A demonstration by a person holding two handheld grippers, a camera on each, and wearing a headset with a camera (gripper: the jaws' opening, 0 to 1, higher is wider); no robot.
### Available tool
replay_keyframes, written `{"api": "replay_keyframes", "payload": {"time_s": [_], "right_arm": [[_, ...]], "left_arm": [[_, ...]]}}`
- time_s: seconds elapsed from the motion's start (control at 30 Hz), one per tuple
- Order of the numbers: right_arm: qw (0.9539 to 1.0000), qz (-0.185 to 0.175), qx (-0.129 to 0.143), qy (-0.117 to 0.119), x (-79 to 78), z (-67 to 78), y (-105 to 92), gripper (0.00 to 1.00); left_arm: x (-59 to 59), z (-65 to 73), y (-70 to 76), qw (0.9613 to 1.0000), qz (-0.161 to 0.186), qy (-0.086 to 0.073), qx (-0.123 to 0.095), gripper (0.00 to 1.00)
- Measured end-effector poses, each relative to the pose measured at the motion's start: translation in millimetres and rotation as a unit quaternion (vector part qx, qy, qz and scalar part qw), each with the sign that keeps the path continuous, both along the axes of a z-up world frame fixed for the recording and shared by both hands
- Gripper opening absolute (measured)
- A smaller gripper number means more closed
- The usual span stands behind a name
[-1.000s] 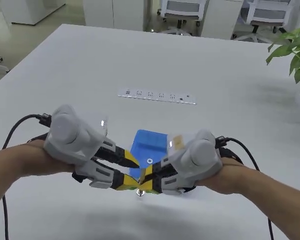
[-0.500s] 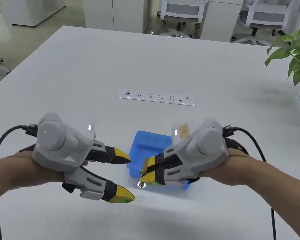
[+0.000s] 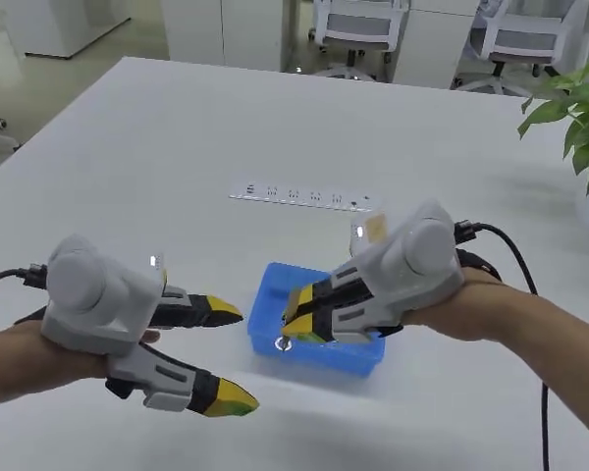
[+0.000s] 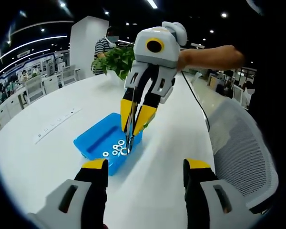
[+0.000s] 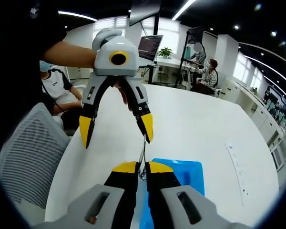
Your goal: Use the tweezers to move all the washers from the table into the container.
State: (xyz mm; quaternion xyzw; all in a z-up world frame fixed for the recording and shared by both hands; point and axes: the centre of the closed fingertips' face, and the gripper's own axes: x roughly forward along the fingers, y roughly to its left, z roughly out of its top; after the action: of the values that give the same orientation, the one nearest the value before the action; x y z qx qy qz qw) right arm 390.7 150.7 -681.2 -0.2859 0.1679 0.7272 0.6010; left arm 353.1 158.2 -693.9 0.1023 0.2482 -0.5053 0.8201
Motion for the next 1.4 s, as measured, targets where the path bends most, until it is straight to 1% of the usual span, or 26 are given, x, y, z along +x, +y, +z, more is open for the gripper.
{"api": "replay_keyframes", "payload": {"time_s": [0.1, 0.2, 0.33, 0.53, 0.6, 0.8, 0.87, 1.1, 1.13, 1.3, 1.4], "right_arm": [[1.0, -0.003, 0.003, -0.008, 7.5, 3.5, 0.6, 0.07], [0.9998, -0.006, 0.007, -0.017, 16.5, 5.1, 1.7, 0.07], [0.9996, -0.007, 0.004, -0.027, 24.9, 1.4, 2.5, 0.07], [0.9997, -0.006, 0.003, -0.024, 30.1, -6.3, 5.1, 0.07], [0.9997, -0.005, 0.001, -0.022, 31.8, -10.5, 6.2, 0.07], [0.9998, -0.001, -0.002, -0.021, 34.2, -20.4, 10.0, 0.07], [0.9997, 0.0, -0.005, -0.023, 35.2, -24.0, 11.0, 0.07], [0.9998, 0.003, -0.009, -0.02, 37.9, -34.9, 13.0, 0.08], [0.9998, 0.001, -0.01, -0.016, 39.0, -37.2, 12.9, 0.08], [0.9998, 0.005, -0.014, -0.014, 40.7, -46.5, 11.8, 0.08], [0.9998, 0.006, -0.017, -0.009, 41.0, -50.9, 11.1, 0.08]], "left_arm": [[-0.1, 0.3, 0.6, 1.0, 0.005, -0.001, 0.0, 0.73], [-0.2, 2.3, -0.2, 0.9999, 0.01, -0.007, -0.004, 0.76], [1.0, 2.2, 1.2, 0.9998, 0.015, -0.009, -0.002, 0.83], [3.1, 5.1, 2.4, 0.9996, 0.023, -0.013, -0.01, 0.89], [3.3, 2.7, 3.9, 0.9996, 0.025, -0.008, -0.008, 0.9], [7.8, -1.4, 7.0, 0.9994, 0.033, -0.007, -0.003, 0.98], [10.0, -1.3, 7.0, 0.9994, 0.033, -0.006, -0.004, 0.99], [18.4, 0.1, 6.0, 0.9994, 0.034, -0.006, -0.006, 0.99], [19.4, 0.0, 6.0, 0.9994, 0.034, -0.006, -0.005, 0.99], [28.1, 1.3, 5.4, 0.9994, 0.034, -0.011, -0.006, 0.99], [32.9, 0.5, 3.4, 0.9995, 0.03, -0.012, -0.004, 0.98]]}}
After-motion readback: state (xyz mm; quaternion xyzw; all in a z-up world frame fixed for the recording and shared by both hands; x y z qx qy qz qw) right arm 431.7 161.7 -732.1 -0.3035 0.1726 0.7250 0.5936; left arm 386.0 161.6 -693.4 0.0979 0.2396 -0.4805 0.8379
